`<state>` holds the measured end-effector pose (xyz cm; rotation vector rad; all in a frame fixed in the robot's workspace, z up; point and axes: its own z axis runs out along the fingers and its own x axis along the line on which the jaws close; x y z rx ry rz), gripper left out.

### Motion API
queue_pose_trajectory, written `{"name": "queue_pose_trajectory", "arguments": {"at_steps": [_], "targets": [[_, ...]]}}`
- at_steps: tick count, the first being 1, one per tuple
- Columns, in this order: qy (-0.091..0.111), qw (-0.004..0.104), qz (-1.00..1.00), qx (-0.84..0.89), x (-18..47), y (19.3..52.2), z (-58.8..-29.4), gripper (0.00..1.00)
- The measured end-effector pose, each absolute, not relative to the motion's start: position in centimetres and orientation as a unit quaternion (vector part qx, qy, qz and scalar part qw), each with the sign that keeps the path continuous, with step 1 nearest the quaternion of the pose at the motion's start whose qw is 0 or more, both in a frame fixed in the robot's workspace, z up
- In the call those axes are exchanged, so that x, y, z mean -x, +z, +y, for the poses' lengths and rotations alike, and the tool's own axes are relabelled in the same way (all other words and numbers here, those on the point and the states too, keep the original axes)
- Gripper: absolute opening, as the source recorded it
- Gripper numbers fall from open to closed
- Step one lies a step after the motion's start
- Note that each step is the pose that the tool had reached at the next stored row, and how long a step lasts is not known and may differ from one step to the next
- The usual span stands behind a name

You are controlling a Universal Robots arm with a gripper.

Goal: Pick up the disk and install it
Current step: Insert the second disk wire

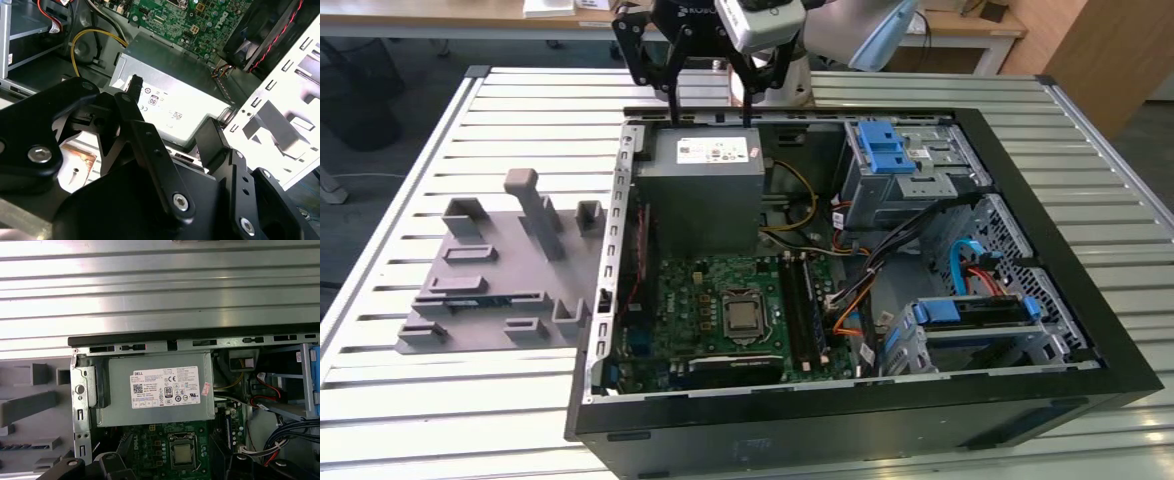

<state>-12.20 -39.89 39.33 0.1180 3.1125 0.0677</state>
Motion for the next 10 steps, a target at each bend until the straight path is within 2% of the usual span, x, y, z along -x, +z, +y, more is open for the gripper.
{"name": "queue_pose_trajectory", "arguments": {"at_steps": [10], "targets": [[0.022,0.013,0.999,-0.038,12.20,39.33,-39.99,0.70]]}}
